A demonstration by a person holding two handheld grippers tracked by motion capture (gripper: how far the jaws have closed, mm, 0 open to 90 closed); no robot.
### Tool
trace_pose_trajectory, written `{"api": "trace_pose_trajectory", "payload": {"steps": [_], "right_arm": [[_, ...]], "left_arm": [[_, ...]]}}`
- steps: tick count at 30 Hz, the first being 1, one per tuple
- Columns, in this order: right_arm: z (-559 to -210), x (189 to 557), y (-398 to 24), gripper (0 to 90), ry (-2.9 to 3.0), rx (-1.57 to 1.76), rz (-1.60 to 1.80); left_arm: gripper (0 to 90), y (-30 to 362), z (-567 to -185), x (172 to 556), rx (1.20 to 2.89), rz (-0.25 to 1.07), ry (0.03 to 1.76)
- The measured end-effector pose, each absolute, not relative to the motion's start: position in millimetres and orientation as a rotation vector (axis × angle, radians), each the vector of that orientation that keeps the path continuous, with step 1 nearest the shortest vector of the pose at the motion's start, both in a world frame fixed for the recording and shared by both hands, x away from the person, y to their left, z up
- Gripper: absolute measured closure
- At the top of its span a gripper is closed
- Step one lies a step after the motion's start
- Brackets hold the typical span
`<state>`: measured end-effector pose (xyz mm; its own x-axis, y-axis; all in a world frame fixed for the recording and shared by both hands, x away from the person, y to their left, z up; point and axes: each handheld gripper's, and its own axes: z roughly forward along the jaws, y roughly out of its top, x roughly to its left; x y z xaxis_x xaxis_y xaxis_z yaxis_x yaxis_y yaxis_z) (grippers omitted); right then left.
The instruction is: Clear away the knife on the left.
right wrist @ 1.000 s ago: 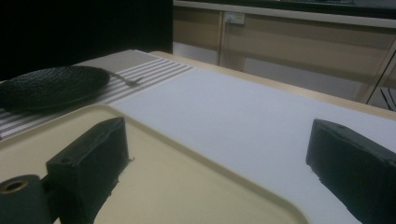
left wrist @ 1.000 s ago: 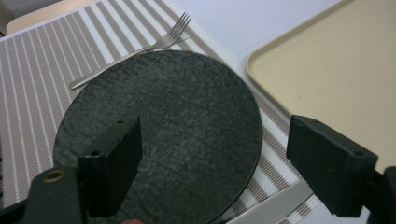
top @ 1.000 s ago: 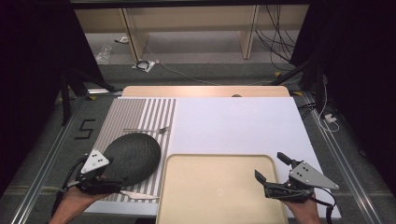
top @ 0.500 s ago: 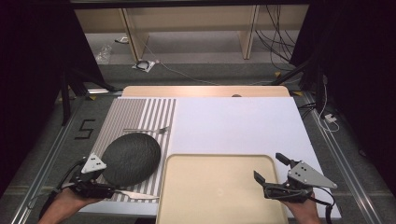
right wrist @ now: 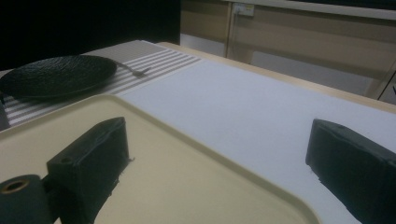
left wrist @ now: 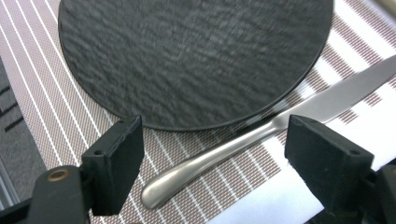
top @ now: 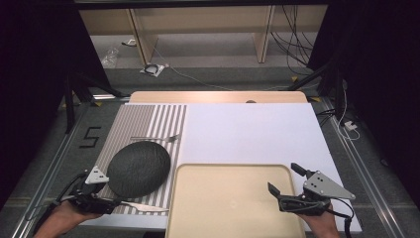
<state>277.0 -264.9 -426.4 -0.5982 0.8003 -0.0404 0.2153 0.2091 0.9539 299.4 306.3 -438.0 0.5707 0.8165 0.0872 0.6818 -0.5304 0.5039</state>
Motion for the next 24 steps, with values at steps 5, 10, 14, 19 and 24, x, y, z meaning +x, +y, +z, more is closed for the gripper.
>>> {"api": "trace_pose_trajectory", "payload": {"steps": [5,10,14,19,24], "right_arm": [[-427,278,-265,6.9,1.951,0.939,1.402],[-427,277,-264,6.8,1.96,0.934,1.399],[-428,278,-264,6.9,1.969,0.935,1.391],[-428,278,-263,6.9,1.971,0.935,1.397],[-429,279,-263,6.9,1.975,0.93,1.397]], "left_arm": [[20.6,310,-445,304,2.434,0.412,1.227],[21.4,312,-453,308,2.481,0.376,1.232],[22.2,311,-456,312,2.513,0.353,1.225],[23.6,309,-460,315,2.558,0.322,1.204],[24.7,306,-462,318,2.582,0.29,1.19]]}}
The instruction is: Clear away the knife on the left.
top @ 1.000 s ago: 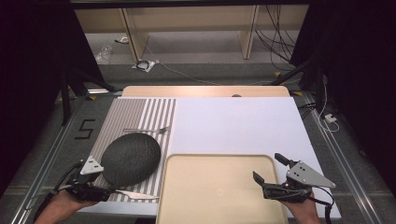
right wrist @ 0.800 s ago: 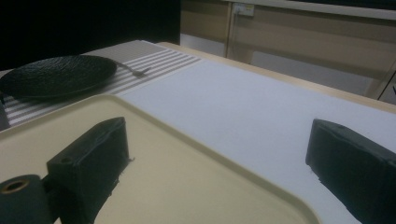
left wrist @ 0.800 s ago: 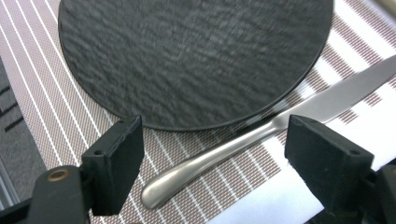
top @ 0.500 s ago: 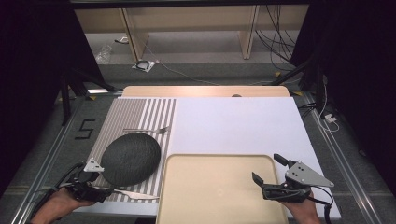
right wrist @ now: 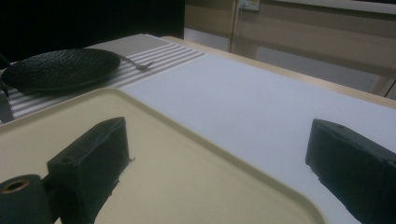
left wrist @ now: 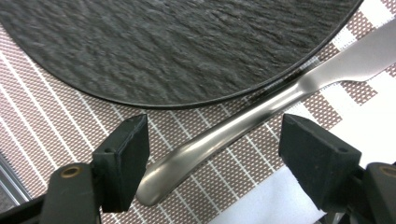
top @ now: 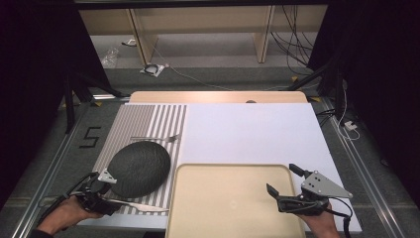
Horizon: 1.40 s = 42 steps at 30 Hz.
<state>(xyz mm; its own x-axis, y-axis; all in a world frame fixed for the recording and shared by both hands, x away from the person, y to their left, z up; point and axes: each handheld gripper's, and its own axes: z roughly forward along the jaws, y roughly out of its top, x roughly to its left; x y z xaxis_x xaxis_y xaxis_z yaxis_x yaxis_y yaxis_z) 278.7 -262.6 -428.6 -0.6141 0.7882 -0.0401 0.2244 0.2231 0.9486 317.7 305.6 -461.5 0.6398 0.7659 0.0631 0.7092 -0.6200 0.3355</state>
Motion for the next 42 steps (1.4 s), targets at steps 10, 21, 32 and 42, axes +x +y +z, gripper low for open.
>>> {"api": "trace_pose_trajectory", "payload": {"steps": [10,21,32,42], "right_arm": [[-428,278,-263,7.0,1.988,0.927,1.387],[-429,279,-262,7.0,1.998,0.92,1.386],[-429,279,-262,7.1,2.016,0.92,1.374],[-430,279,-260,7.2,2.023,0.916,1.375]], "left_arm": [[28.2,301,-465,323,2.625,0.249,1.164],[33.5,299,-467,327,2.659,0.178,1.155],[45.8,289,-464,325,2.762,0.13,1.051],[60.1,276,-461,320,2.877,0.161,0.893]]}}
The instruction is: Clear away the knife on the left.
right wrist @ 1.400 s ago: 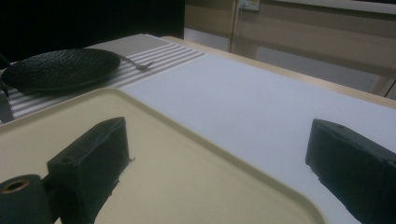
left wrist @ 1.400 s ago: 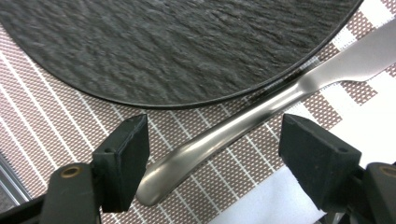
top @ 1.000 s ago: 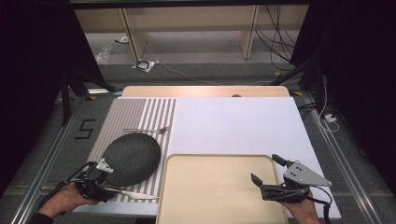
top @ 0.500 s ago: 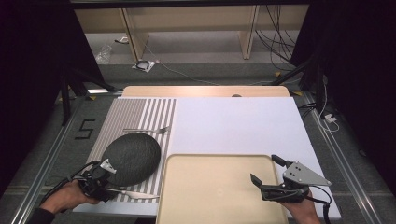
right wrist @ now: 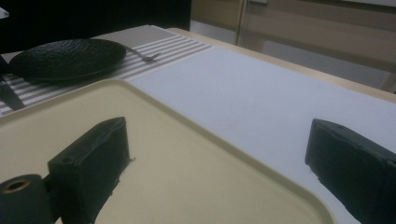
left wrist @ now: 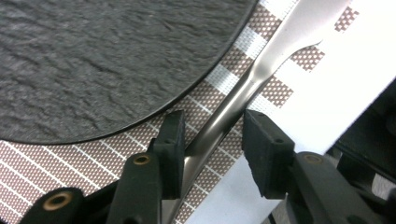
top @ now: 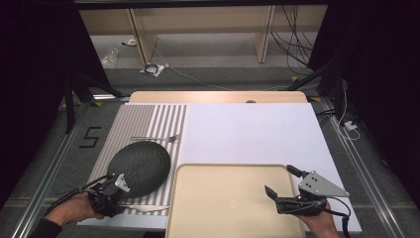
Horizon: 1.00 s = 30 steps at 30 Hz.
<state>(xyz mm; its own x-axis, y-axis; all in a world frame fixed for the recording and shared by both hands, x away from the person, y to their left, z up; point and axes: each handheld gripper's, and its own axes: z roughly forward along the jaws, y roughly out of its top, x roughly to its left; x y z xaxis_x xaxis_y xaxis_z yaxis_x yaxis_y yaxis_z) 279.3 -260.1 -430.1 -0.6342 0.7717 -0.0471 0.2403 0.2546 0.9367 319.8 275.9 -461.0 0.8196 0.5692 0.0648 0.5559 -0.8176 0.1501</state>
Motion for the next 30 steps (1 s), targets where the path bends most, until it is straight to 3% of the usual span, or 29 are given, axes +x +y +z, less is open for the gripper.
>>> {"api": "trace_pose_trajectory", "payload": {"steps": [12,30], "right_arm": [[-430,279,-260,7.3,2.051,0.911,1.355],[-432,280,-258,7.4,2.075,0.907,1.348]], "left_arm": [[77.2,266,-461,314,2.953,0.152,0.745],[78.6,262,-461,313,2.983,0.175,0.726]]}}
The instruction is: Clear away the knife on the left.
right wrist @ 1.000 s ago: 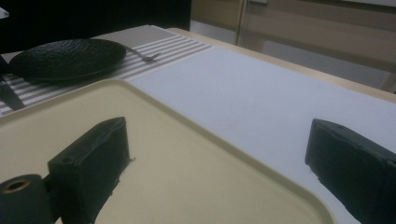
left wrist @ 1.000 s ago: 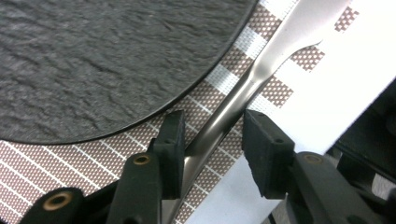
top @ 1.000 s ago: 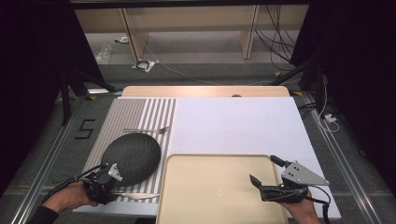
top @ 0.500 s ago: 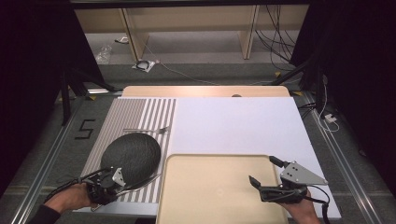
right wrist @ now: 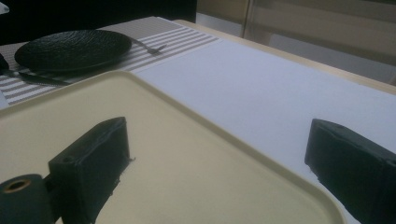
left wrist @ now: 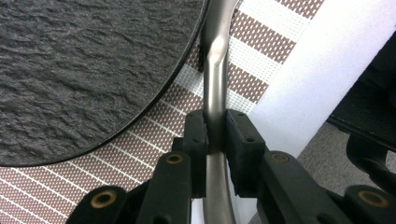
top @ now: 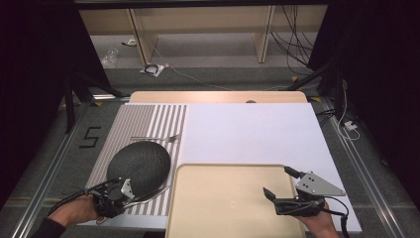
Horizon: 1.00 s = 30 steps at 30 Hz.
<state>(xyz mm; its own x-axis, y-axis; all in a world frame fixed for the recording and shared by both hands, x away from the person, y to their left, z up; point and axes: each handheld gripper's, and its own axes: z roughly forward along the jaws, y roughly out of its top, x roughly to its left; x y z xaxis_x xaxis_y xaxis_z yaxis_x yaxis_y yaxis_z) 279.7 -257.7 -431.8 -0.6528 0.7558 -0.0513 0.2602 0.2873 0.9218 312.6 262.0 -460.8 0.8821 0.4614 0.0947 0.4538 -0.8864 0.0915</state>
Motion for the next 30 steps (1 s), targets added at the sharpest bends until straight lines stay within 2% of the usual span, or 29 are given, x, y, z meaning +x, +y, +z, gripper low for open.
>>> {"api": "trace_pose_trajectory", "payload": {"steps": [7,30], "right_arm": [[-433,280,-257,7.5,2.075,0.906,1.357],[-434,281,-255,7.5,2.094,0.894,1.356]], "left_arm": [[78.9,260,-460,311,3.016,0.172,0.687],[79.0,270,-445,296,2.949,0.181,0.729]]}}
